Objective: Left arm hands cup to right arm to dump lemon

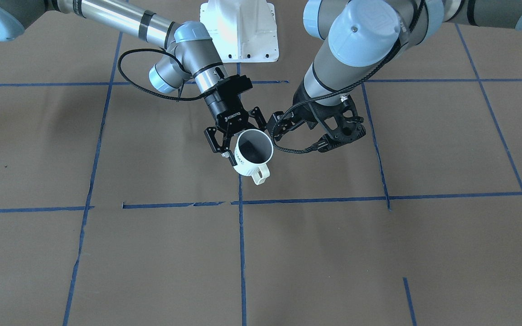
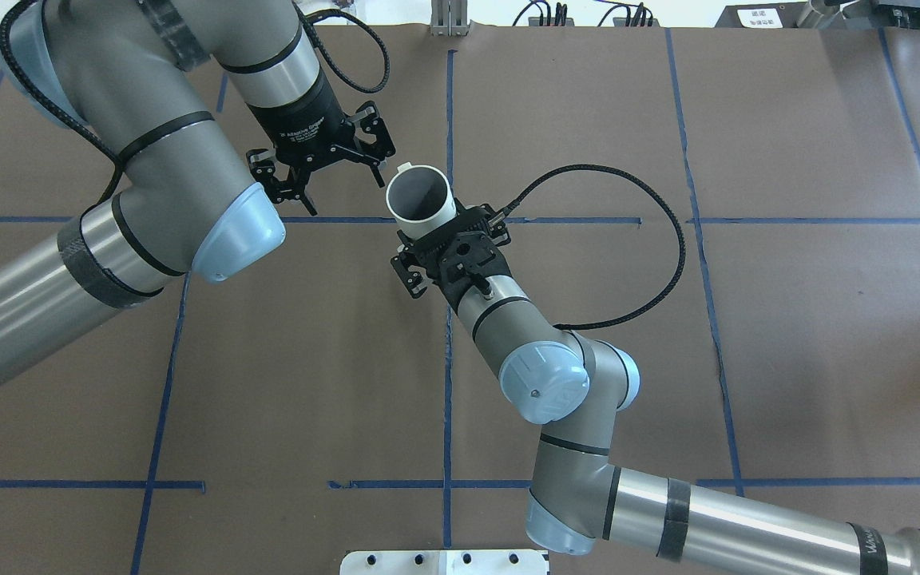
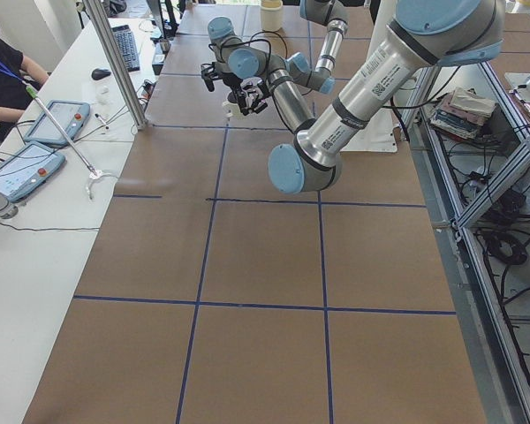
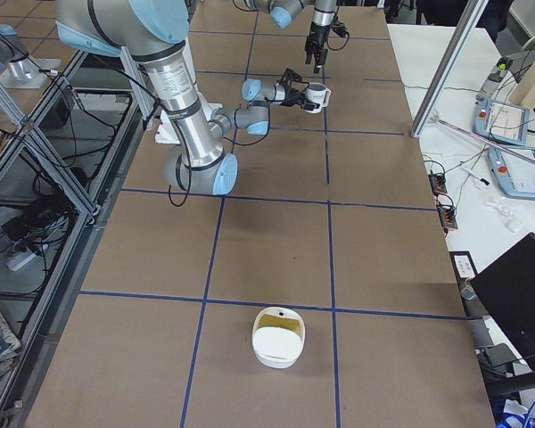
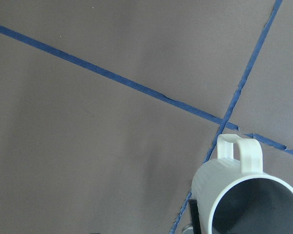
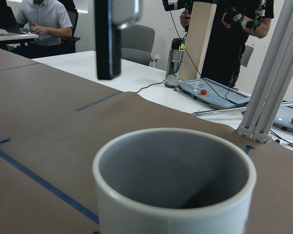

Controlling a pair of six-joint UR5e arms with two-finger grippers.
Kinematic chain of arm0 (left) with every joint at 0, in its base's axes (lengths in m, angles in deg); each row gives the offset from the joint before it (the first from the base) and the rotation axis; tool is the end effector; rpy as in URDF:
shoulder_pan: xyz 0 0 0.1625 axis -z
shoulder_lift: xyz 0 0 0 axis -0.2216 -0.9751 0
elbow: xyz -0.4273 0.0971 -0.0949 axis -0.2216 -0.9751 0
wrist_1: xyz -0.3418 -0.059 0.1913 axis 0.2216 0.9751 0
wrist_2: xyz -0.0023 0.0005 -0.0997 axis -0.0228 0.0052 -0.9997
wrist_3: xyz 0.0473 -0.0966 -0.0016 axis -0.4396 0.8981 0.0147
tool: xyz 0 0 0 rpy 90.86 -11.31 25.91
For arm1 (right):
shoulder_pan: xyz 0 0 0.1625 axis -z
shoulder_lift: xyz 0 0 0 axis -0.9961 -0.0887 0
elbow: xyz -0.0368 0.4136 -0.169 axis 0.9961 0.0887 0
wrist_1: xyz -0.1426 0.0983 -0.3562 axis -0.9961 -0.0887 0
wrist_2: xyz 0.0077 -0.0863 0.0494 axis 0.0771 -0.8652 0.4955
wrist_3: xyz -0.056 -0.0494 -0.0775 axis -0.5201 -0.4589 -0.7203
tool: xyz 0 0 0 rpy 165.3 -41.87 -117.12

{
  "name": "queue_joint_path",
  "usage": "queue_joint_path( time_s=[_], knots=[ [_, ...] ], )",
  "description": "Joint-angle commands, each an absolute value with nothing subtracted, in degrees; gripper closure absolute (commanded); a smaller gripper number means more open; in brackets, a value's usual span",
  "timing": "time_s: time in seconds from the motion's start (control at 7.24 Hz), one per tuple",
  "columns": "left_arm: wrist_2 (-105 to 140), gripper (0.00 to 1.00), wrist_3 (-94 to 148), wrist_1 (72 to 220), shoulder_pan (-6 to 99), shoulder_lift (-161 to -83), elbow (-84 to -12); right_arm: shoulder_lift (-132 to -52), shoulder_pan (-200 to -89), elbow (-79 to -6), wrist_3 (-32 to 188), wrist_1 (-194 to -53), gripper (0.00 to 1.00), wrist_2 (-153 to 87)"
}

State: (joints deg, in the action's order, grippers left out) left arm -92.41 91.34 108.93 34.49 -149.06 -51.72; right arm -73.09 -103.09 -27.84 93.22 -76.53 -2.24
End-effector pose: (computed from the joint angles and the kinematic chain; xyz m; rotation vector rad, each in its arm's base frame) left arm 0.4201 -0.5470 0.1721 -0.2689 0.9353 -0.3247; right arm -0.6071 -0.4066 0.2418 1.2919 -0.8419 -0.0693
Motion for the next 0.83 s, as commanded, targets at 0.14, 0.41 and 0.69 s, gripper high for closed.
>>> queue_joint_path(
  time_s=[0.14,0.41,0.69],
  knots=[
    [-92.4,0.13,91.3,109.4,34.1,-149.3,-50.1,-71.7,-102.6,-27.9,93.2,-76.6,0.49,-2.4],
    [-92.4,0.17,91.3,111.6,34.0,-149.4,-48.6,-71.3,-102.6,-27.9,93.2,-76.6,0.49,-2.4],
    [-92.4,0.27,91.3,111.7,34.0,-149.4,-48.7,-71.1,-102.3,-27.9,93.2,-76.7,0.49,-2.4]
  ],
)
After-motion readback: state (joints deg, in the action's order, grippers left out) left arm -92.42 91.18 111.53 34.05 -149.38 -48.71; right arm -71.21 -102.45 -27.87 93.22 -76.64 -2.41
